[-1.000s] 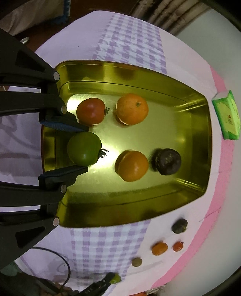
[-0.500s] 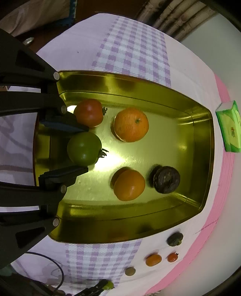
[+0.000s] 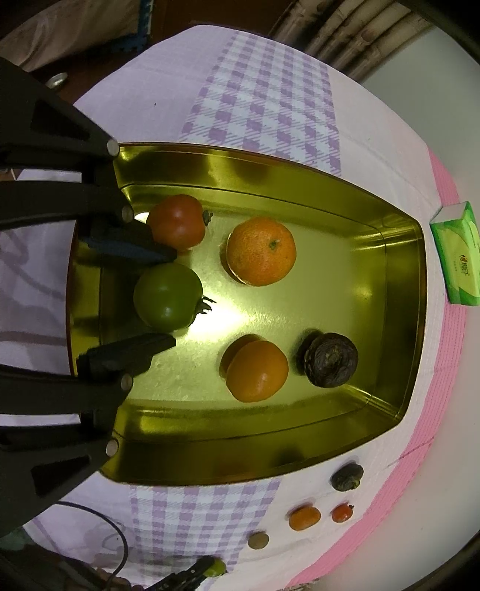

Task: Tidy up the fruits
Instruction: 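Carry the green tomato over the tin with left tool while right tool holds its tomato, then open the left tool into the tin while right tool carries the large green tomato over it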

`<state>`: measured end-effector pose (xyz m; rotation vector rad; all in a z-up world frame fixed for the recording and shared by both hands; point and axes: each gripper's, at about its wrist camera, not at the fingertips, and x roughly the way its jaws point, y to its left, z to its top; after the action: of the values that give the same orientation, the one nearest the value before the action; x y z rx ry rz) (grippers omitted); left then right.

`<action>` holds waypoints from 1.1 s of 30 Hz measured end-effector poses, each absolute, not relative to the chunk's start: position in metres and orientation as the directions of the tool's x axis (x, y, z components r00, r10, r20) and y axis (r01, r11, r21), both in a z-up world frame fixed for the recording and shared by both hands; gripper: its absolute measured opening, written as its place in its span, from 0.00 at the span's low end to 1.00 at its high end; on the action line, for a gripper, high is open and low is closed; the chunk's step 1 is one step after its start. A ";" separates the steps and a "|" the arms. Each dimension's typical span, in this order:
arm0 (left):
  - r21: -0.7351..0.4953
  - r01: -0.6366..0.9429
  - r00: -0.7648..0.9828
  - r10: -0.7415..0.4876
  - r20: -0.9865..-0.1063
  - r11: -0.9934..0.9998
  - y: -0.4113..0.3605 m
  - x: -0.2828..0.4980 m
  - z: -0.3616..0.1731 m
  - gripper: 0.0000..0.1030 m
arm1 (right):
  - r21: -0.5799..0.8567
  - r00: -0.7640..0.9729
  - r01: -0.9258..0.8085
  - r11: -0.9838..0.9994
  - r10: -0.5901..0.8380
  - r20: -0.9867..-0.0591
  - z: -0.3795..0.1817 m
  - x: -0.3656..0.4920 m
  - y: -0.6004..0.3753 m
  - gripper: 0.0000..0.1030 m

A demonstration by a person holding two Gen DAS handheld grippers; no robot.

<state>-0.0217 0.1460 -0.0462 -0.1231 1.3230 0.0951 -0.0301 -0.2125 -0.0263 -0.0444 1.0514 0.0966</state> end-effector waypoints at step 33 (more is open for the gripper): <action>-0.085 -0.399 0.448 0.114 -0.887 0.913 0.227 -0.075 0.015 0.63 | 0.130 0.251 -0.680 0.722 0.395 -0.884 0.013 -0.040 0.065 0.33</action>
<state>-0.0751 0.2271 0.0148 -0.3003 1.0631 0.3232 -0.0398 0.0653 0.0133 -0.3043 1.0924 0.7465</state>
